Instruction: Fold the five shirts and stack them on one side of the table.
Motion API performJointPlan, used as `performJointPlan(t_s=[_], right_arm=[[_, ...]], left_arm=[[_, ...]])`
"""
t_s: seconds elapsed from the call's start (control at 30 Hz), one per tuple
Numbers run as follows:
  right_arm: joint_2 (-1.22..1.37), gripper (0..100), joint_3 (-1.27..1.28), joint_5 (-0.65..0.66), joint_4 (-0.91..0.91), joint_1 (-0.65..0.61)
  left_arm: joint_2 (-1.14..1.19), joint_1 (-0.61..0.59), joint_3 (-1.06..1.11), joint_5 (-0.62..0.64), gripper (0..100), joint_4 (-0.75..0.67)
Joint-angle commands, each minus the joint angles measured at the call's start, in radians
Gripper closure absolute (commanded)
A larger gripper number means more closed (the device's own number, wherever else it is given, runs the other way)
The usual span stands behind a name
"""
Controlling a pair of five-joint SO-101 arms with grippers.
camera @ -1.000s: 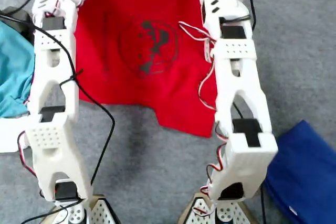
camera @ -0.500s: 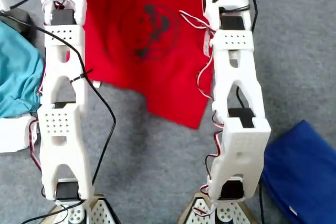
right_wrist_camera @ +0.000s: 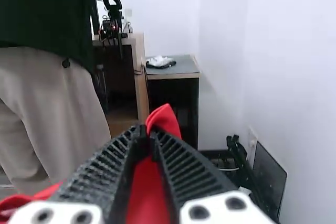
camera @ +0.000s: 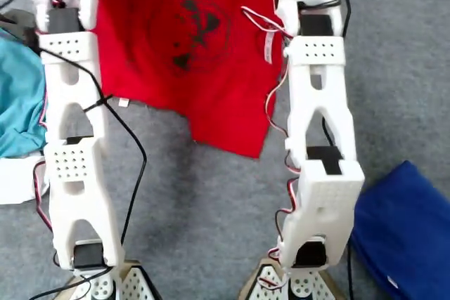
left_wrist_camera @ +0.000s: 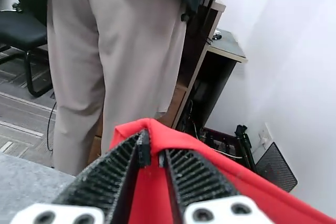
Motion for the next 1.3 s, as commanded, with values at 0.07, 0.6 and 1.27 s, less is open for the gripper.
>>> performJointPlan(t_s=[0.07, 0.6, 1.27], right_arm=[[-0.277, 99.4, -0.073, -0.003, 0.155, 0.018], [-0.796, 99.4, -0.077, -0.002, 0.457, 0.012], [-1.204, 99.4, -0.073, 0.084, 0.631, -0.094]], left_arm=[[-0.074, -0.011, -0.287, -0.006, 98, 0.397], [-0.685, 0.023, -0.285, 0.064, 98, 0.905], [-1.474, 0.021, 0.278, 0.218, 98, 1.063]])
